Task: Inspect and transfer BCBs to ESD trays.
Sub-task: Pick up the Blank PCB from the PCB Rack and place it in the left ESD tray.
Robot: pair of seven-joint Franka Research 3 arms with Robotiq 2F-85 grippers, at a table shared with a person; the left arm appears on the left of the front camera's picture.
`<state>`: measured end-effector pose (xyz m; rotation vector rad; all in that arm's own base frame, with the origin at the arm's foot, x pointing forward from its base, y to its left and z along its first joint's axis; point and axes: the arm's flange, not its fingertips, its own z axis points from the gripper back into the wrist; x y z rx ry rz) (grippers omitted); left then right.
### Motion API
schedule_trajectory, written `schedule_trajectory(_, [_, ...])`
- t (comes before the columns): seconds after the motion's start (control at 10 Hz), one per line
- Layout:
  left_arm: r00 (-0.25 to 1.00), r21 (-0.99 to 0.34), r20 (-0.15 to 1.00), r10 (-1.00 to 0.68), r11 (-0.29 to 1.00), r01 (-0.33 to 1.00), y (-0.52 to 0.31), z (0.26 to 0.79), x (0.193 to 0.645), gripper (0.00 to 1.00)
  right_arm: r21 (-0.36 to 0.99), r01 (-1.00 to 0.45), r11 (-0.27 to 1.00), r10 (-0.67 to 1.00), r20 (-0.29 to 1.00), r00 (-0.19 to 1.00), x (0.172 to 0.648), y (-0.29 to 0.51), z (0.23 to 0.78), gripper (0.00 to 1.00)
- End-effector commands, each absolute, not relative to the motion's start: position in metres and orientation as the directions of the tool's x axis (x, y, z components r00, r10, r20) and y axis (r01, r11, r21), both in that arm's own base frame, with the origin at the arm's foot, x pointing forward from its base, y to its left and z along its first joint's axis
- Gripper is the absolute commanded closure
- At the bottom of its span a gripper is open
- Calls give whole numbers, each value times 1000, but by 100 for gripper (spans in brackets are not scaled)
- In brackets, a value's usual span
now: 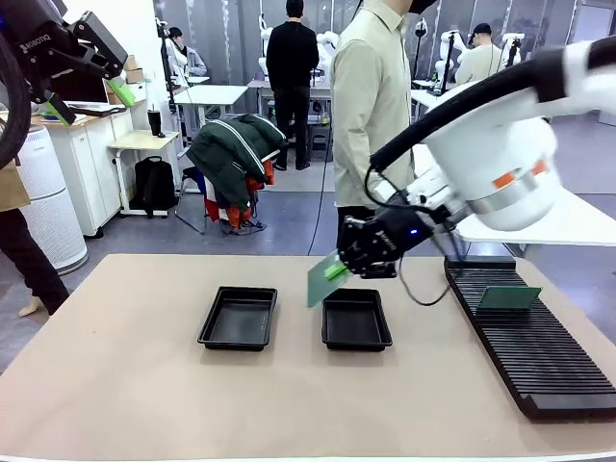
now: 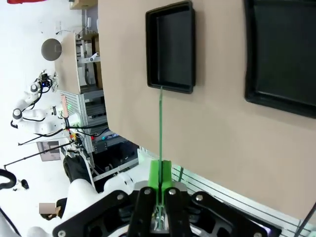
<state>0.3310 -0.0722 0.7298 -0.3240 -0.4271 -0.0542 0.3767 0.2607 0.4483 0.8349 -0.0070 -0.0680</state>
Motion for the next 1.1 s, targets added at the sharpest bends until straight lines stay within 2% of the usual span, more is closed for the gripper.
schedule_trajectory(0.0, [911,-299,412,19,947,116,-71,729,331,0,788,21,615,-60,21,998,401,299,426,97])
schedule_trajectory(0.6, [911,-299,412,19,947,116,-71,729,331,0,824,-24,566,-71,77,995,444,379,376,97])
schedule_trajectory(1.0, [911,-299,412,19,947,116,-71,729,331,0,836,3,548,-92,57,994,464,400,336,97])
